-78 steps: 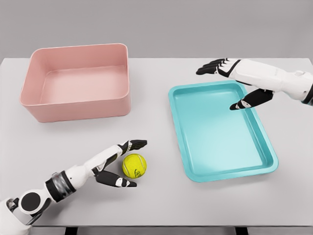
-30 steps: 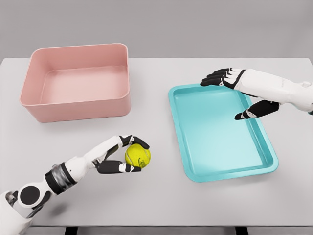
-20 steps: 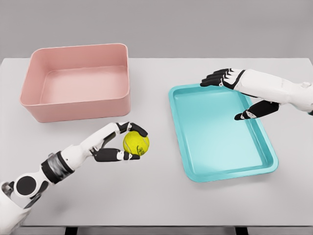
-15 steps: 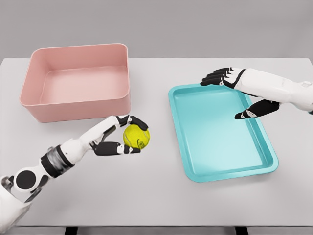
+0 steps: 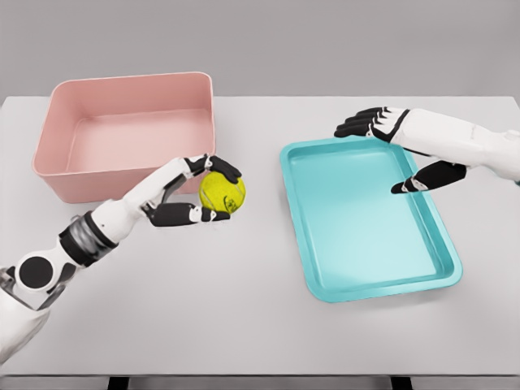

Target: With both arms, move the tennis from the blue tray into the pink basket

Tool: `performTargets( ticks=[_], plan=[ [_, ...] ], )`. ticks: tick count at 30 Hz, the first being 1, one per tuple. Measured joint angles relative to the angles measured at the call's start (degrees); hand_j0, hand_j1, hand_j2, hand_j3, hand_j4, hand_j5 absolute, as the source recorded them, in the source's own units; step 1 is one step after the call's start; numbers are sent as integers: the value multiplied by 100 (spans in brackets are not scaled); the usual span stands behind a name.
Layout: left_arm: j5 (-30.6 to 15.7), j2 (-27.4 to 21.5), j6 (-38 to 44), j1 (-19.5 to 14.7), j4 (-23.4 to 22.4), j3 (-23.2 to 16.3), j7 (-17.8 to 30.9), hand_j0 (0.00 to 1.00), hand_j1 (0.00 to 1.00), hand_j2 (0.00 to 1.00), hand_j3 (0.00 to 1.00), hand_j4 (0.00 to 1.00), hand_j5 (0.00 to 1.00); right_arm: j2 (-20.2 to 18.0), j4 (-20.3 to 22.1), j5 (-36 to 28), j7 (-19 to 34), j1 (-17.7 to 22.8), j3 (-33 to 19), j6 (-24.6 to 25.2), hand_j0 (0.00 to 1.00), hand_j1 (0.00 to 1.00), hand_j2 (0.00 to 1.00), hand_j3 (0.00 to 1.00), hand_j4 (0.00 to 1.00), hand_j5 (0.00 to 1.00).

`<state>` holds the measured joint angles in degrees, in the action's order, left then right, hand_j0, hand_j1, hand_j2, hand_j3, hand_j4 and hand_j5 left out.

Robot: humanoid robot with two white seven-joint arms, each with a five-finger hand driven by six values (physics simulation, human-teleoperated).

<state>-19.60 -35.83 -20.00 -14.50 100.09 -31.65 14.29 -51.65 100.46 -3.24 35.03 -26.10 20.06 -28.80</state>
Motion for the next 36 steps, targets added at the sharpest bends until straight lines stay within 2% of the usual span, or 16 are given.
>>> performTargets(
  ticks=[10,18,30,36],
  plan=[
    [-91,-2,57,-360,-72,220,6,51,51,51,51,51,51,89,-2,15,0,53,9,3,100,100,100,100,100,100],
    [-158,1,200,-721,-378,430,6,51,51,51,51,51,51,114,-2,15,0,9,5,-95,100,100,100,100,100,100],
    [-332,2,265,-1187,-1410,450,6,51,51,51,51,51,51,109,-2,19,0,0,-1,-103,100,100,100,100,100,100],
    [-342,2,260,-1362,-1956,581,7,51,51,51,51,51,51,113,-2,19,0,0,-1,-98,100,100,100,100,100,100]
  ],
)
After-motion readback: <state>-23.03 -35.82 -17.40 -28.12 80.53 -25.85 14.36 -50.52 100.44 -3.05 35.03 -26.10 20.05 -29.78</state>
